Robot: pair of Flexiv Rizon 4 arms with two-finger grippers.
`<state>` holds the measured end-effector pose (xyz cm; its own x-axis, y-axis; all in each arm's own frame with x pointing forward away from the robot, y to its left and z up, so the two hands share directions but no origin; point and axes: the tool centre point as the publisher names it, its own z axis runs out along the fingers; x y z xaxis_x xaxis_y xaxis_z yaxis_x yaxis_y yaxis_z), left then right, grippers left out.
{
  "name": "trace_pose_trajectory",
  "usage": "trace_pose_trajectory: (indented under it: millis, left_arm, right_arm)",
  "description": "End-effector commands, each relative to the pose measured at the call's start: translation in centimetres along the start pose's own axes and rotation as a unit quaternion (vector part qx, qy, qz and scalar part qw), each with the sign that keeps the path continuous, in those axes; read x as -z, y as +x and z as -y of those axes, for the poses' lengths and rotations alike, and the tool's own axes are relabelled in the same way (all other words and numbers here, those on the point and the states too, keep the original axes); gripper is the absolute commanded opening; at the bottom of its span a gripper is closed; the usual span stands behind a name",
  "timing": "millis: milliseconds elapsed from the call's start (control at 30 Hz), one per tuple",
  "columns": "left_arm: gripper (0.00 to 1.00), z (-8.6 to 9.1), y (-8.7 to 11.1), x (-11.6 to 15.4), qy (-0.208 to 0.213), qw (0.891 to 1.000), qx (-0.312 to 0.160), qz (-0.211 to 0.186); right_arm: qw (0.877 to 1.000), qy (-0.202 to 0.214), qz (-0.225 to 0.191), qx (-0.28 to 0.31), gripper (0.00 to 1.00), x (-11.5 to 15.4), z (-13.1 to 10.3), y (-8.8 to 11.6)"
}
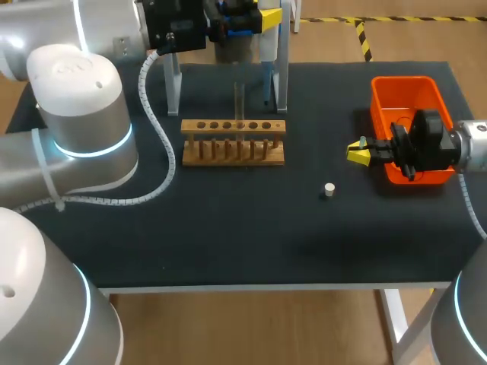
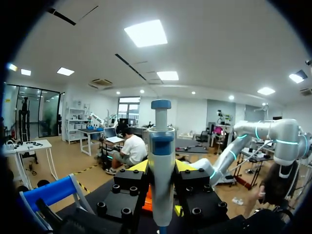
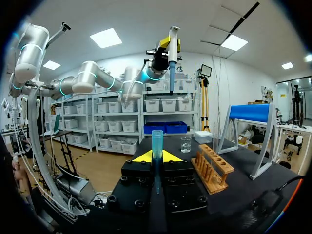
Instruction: Invert the test tube, pick up the pipette, mount the tip to pipette, aspirate from beaker and dispense into the tube, eject the tip, return the pipette, and cap with the stopper.
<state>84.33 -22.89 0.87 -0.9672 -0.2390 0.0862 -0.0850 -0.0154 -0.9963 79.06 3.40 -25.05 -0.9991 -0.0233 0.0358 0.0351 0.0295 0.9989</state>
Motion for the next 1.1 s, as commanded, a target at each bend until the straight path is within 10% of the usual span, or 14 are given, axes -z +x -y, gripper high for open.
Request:
trace_pose_trajectory:
  millis: [33,1100]
  left_arm:
    - [0.0,0.0,0.0,-0.1,0.0,1.0,0.0,0.0]
    - [0.0,-0.5,1.4,0.3,0.005,0.999,-0.036,-0.005]
  right_arm:
    - [1.0,0.001,0.001,0.0,0.0,0.0,0.0,0.1]
    - [1.0,0.001,0.001,0.0,0.0,0.0,0.0,0.1]
